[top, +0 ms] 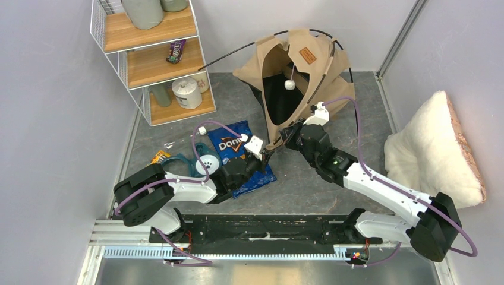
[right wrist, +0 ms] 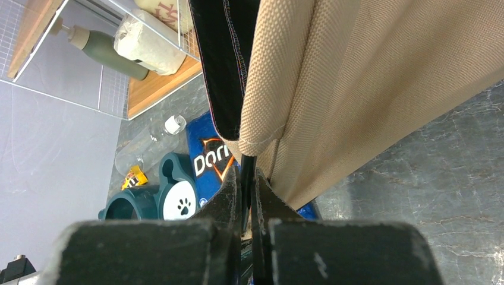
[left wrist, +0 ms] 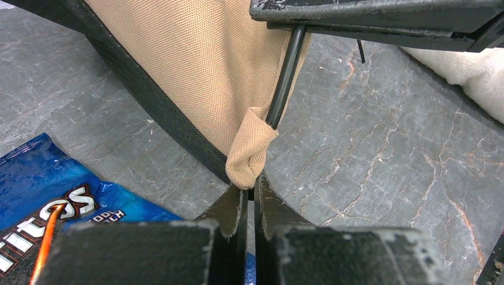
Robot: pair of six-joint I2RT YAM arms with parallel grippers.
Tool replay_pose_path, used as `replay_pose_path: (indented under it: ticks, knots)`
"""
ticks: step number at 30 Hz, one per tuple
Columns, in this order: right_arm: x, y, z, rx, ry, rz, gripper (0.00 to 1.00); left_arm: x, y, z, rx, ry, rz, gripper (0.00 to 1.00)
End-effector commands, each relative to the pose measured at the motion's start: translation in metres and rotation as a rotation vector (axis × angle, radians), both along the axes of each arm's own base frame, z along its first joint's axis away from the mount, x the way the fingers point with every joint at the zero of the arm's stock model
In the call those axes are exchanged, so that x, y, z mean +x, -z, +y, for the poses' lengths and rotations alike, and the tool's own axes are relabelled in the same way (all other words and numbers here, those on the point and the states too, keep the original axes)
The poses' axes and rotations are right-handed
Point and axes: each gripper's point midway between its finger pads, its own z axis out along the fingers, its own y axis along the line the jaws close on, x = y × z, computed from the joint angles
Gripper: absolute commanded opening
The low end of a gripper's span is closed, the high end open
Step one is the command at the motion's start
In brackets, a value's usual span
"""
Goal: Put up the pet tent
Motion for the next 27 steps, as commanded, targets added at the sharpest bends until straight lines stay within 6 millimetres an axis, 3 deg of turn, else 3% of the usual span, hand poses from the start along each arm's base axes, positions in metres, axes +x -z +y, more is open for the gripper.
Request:
replay_pose_path:
  ticks: [1,7,11,21,27]
  knots:
    - [0.032,-0.034,-0.033,0.04,0.19,-0.132,0.0,-0.013,0.026,0.004,0.118,0.036,0.03,0.02]
    - [0.035,-0.053,-0.02,0.086,0.138,-0.195,0.0,-0.017,0.026,0.0,0.117,0.065,0.035,0.02]
    - [0.037,-0.055,-0.014,0.078,0.116,-0.2,0.0,-0.018,0.024,-0.001,0.112,0.075,0.035,0.02]
    - [0.028,-0.029,-0.002,0.053,0.024,-0.147,0.0,-0.017,0.0,-0.002,0.085,0.075,0.007,0.02]
    - [0.024,-0.008,0.0,-0.001,-0.009,-0.111,0.0,-0.016,-0.001,-0.003,0.117,0.079,0.006,0.02]
